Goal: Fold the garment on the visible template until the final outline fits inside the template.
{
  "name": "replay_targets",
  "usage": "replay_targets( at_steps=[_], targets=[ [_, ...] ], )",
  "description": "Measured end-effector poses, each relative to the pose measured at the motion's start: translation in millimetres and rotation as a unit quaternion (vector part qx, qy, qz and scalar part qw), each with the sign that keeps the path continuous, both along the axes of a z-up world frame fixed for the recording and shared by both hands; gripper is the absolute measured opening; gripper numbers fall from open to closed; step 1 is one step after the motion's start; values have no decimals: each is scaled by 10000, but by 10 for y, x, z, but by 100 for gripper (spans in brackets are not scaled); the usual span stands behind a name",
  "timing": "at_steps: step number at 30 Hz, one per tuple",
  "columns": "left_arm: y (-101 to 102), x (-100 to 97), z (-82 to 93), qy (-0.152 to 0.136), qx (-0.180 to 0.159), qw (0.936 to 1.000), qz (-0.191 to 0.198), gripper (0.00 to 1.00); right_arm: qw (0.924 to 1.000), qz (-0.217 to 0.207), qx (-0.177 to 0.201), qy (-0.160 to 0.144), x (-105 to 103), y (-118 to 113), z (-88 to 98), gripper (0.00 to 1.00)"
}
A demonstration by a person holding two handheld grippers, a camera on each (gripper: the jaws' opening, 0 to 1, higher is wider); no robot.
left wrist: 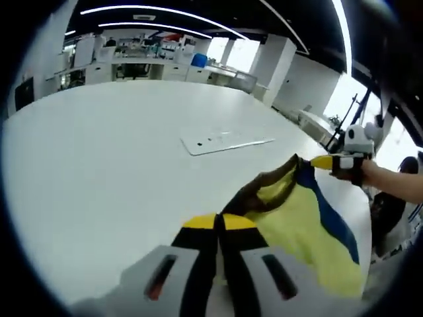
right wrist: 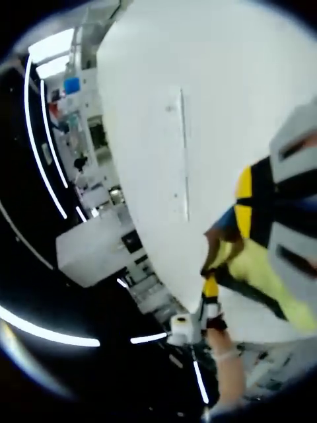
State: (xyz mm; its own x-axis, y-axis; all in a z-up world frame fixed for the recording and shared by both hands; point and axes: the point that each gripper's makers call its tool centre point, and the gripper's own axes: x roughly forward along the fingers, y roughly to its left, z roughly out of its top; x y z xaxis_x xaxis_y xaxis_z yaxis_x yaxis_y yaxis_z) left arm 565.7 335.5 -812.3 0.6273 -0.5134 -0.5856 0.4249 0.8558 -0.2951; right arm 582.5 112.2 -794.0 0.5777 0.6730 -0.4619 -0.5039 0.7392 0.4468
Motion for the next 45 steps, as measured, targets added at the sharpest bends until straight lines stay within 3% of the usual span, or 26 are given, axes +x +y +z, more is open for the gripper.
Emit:
replay_targets(
  at_steps=[4,7,9,12,23,24,28,37,40,45],
  targets=[
    [31,16,-228,142,252,9995,-119,0,9999,28,-129,60,11,41,-114,0],
    [55,69,-268,199,179,9996,-77,0,9997,39,-218,118,12,42,-191,0],
    [23,48,-288,140,336,9991,-214,0,9996,54,-238,161,0,52,-224,0],
    [11,39,-269,98,334,9991,-232,0,9993,60,-291,212,28,51,-300,0],
    [-12,37,-176,-15,128,9996,-262,0,9991,215,-275,243,-52,98,-265,0],
    [-12,33,-164,-37,127,9996,-259,3,9991,242,-284,222,-60,99,-256,0],
    [-57,1,-93,-209,149,9984,-513,24,9980,500,-343,182,-123,120,-228,22],
    [-263,-238,180,-441,6,9935,-1051,58,9930,1107,-409,95,-437,181,-52,54],
    [-311,-350,245,-447,-47,9924,-1147,70,9909,1240,-513,50,-538,172,-18,73],
    [-362,-571,364,-461,-102,9909,-1264,87,9885,1365,-658,5,-785,133,85,80]
  ],
)
